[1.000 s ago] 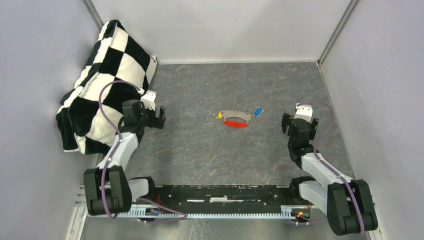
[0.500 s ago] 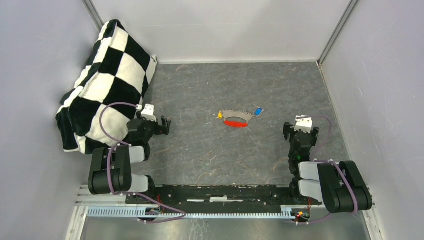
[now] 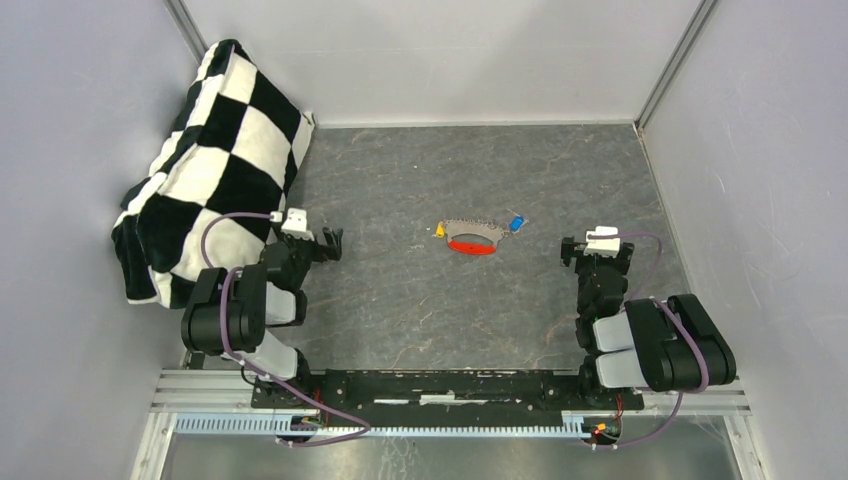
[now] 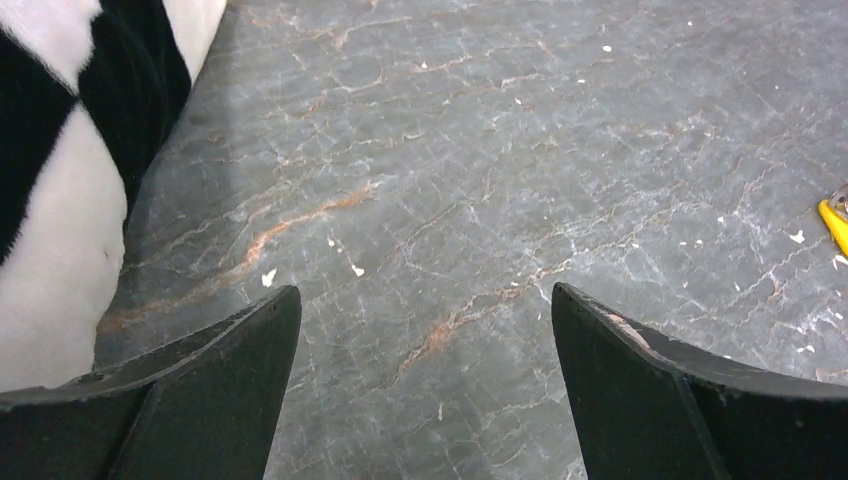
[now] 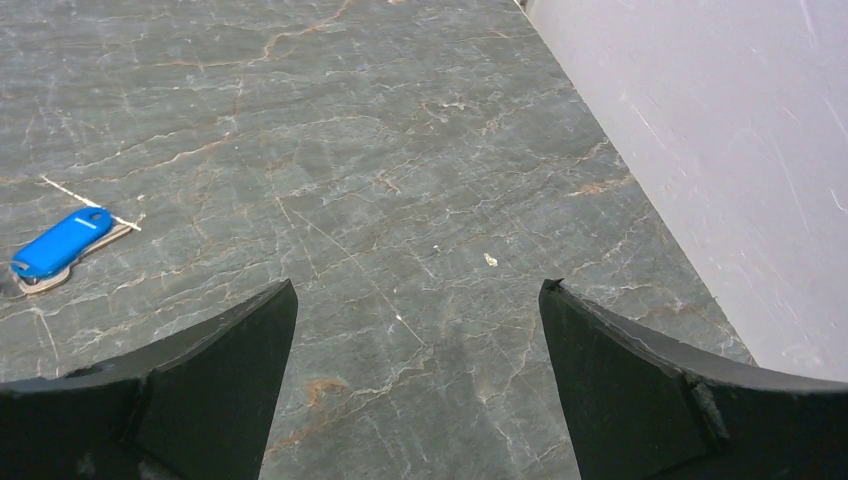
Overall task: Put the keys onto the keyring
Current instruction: Reset both arms
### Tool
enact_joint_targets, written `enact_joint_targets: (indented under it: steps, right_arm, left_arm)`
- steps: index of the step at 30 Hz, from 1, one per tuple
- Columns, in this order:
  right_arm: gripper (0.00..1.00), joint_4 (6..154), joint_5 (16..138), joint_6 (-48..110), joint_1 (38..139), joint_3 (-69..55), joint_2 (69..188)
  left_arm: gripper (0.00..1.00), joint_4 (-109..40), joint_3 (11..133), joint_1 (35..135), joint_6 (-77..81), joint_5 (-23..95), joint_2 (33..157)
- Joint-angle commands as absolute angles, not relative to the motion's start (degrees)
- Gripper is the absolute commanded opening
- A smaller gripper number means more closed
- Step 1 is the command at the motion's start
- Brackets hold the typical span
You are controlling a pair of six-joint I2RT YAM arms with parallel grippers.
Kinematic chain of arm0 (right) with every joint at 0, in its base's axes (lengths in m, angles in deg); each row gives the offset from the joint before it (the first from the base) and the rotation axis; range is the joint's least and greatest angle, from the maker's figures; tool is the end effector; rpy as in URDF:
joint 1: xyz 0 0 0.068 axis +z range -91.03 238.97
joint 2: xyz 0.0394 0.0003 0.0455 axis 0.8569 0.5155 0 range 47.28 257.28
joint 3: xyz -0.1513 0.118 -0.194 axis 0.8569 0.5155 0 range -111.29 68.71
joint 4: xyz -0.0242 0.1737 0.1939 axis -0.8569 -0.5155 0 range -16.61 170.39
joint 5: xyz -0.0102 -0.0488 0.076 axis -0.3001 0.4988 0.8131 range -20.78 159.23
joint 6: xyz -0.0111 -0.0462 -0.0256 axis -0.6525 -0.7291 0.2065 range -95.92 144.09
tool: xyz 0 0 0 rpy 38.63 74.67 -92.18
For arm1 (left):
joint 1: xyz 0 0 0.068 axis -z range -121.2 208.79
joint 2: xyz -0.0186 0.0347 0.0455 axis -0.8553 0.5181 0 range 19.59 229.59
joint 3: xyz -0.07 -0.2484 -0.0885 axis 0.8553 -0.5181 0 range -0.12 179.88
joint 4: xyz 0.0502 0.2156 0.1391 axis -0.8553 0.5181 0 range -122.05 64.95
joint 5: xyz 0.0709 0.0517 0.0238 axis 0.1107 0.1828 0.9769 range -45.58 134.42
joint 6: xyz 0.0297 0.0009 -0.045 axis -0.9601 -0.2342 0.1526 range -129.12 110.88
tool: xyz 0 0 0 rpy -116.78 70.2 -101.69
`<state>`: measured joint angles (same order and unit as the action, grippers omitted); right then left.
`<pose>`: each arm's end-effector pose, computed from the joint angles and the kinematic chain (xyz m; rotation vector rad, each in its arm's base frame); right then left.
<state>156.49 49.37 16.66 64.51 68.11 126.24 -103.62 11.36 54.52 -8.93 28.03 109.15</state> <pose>0.1854 0.0058 0.1406 0.0865 1.6139 -0.3041 0.2349 0.0074 0.1380 0.1494 1.6765 -0.1870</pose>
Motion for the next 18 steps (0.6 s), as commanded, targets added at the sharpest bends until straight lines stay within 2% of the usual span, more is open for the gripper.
enact_joint_targets:
  steps: [1,18]
  right_arm:
    - [0.98,160.08,50.81,15.03,64.66,73.1,126.11]
    - [0.98,159.32,51.05,15.03,64.68,73.1,125.51]
  left_arm:
    - [1.0,-103.83,12.07,55.55,-8.77,31.76,107.95]
    - [1.0,-103.37,12.1,55.62,-8.77,31.87,107.89]
